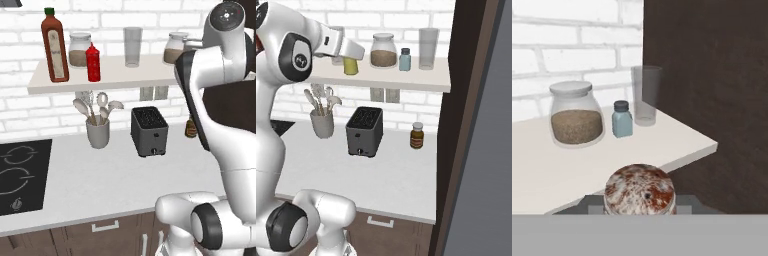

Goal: Put the shaker and condiment bottle from the counter next to their counterparts in the cabinet.

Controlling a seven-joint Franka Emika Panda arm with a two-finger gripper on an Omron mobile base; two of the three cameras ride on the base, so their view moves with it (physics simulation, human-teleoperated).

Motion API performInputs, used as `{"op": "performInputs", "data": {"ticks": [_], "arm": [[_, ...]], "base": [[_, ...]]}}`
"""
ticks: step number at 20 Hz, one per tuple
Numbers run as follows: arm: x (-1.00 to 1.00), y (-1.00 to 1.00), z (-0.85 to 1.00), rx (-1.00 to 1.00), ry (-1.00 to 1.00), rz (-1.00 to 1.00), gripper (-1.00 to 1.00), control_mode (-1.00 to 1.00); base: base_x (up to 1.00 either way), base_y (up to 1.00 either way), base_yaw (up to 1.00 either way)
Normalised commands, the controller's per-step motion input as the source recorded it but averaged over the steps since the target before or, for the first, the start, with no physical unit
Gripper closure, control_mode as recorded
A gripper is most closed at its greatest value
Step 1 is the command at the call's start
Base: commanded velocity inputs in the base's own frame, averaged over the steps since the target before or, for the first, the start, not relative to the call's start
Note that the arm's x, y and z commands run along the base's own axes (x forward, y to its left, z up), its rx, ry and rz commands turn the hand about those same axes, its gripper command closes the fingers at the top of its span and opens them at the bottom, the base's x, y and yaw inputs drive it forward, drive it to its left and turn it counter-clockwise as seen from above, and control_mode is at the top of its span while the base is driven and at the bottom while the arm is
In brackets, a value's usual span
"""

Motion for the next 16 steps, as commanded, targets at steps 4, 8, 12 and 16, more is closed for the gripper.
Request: {"op": "performInputs", "data": {"ticks": [4, 8, 12, 16], "arm": [[0.56, -0.06, -0.2, 0.0, 0.0, 0.02, 1.0, -1.0], [0.31, 0.0, -0.17, 0.0, 0.0, 0.05, 1.0, -1.0], [0.02, 0.0, -0.32, -0.09, -0.09, 0.09, 1.0, -1.0], [0.0, -0.08, -0.25, -0.14, -0.11, 0.1, 1.0, -1.0]], "base": [[0.0, 0.0, 0.0], [0.0, 0.0, 0.0], [0.0, 0.0, 0.0], [0.0, 0.0, 0.0]]}}
